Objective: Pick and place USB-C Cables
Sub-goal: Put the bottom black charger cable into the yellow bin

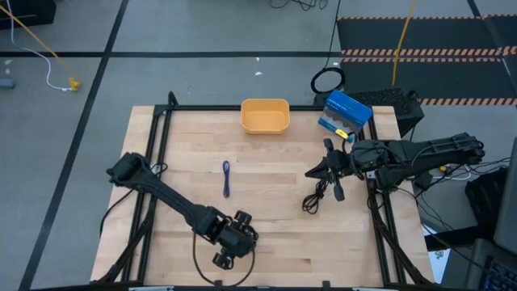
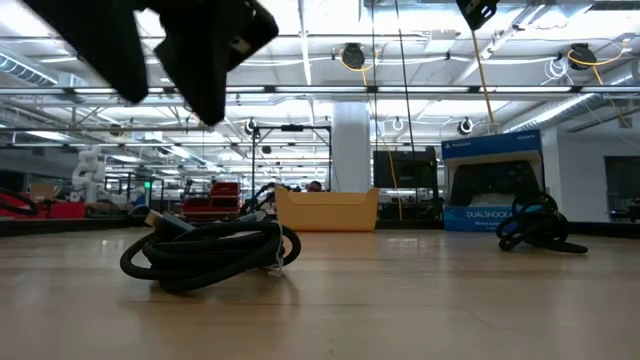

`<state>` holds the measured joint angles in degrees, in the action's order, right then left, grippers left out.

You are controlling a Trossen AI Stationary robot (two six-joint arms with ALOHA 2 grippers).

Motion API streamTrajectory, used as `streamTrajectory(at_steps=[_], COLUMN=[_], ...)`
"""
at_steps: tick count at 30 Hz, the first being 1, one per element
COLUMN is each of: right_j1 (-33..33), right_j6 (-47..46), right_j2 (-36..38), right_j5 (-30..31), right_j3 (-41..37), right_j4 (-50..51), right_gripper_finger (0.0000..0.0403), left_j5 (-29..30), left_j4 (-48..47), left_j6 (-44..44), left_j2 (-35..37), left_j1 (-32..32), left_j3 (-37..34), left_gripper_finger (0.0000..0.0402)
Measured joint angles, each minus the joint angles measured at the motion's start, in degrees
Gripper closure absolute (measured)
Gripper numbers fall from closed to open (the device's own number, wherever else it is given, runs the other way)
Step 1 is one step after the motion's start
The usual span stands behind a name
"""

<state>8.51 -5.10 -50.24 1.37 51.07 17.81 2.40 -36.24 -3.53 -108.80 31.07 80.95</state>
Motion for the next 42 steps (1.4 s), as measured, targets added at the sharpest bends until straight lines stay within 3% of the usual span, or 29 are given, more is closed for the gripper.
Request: streamTrajectory(at_steps=[8, 16, 34, 42], right_j1=[0.0, 0.0, 0.0, 0.0], right_j6=[-0.01, 0.44, -0.12, -0.2], right_j2=[0.0, 0.0, 0.0, 0.0], right_j5=[0.0, 0.02, -0.09, -0.13], right_j3=[0.0, 0.0, 0.02, 0.02], right_j4=[0.56, 0.46, 0.84, 0.94], right_gripper_finger=[0.0403, 0.0403, 0.0403, 0.0403], left_j5=[0.75, 8.14, 5.36, 6.79], left_j4=[0.78, 3.57, 3.71, 3.4], left_j6=[1.21, 4.77, 4.52, 4.95], left_j2=[-4.93, -7.76, -9.57, -9.63], left_j1=[1.73, 2.14, 1.96, 2.07], left_j3=[0.02, 0.03, -0.93, -0.92], left_gripper_finger=[0.0214, 0.0215, 0.0215, 0.0216])
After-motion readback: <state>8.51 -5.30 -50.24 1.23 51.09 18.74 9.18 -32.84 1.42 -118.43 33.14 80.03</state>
